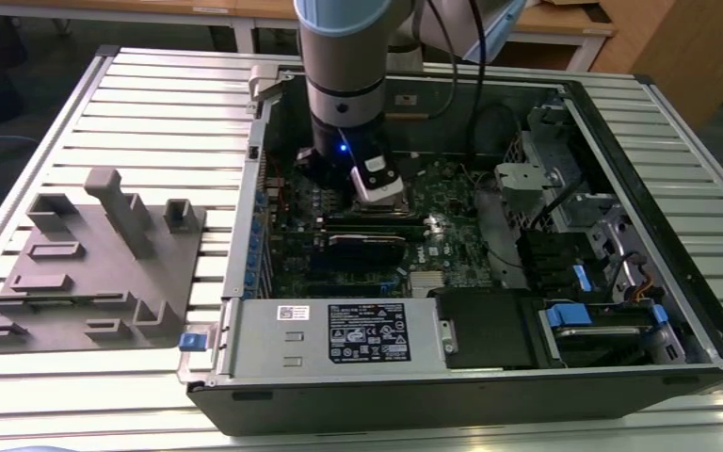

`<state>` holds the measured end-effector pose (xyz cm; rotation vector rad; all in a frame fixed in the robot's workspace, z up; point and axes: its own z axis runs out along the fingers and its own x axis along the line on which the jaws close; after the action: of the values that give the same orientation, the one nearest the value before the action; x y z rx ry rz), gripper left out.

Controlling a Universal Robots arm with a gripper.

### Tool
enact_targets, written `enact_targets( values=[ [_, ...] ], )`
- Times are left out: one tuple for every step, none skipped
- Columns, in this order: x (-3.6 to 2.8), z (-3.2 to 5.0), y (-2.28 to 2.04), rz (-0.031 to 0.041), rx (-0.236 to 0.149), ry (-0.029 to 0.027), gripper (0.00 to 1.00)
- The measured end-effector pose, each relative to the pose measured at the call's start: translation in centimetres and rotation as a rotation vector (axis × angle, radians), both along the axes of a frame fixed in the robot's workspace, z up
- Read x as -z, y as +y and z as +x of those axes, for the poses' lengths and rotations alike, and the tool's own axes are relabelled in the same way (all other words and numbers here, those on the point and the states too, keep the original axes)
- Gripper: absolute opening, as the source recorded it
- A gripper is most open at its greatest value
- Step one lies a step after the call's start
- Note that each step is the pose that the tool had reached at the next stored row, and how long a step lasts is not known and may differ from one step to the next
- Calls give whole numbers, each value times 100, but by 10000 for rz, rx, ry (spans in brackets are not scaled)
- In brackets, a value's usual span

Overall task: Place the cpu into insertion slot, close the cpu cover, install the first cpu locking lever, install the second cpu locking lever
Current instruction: 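Install the second cpu locking lever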

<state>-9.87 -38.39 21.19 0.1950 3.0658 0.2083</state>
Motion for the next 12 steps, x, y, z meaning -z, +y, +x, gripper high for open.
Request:
enact_targets(
  values=[
    [-14,0,0,0,0,0,11],
    [-20,0,0,0,0,0,11],
    [-19,0,0,1,0,-1,11],
    [-19,0,0,2,0,-1,11],
    [-20,0,0,1,0,-1,11],
    [-20,1,0,1,-1,-1,11],
    [-21,20,0,-1,-2,2,11],
    [-21,62,0,-1,-2,3,11],
    [-20,107,0,-1,0,5,11],
    [-20,152,0,1,1,7,11],
    [-20,197,0,0,0,9,11],
    [-20,242,0,-1,0,13,11]
  ],
)
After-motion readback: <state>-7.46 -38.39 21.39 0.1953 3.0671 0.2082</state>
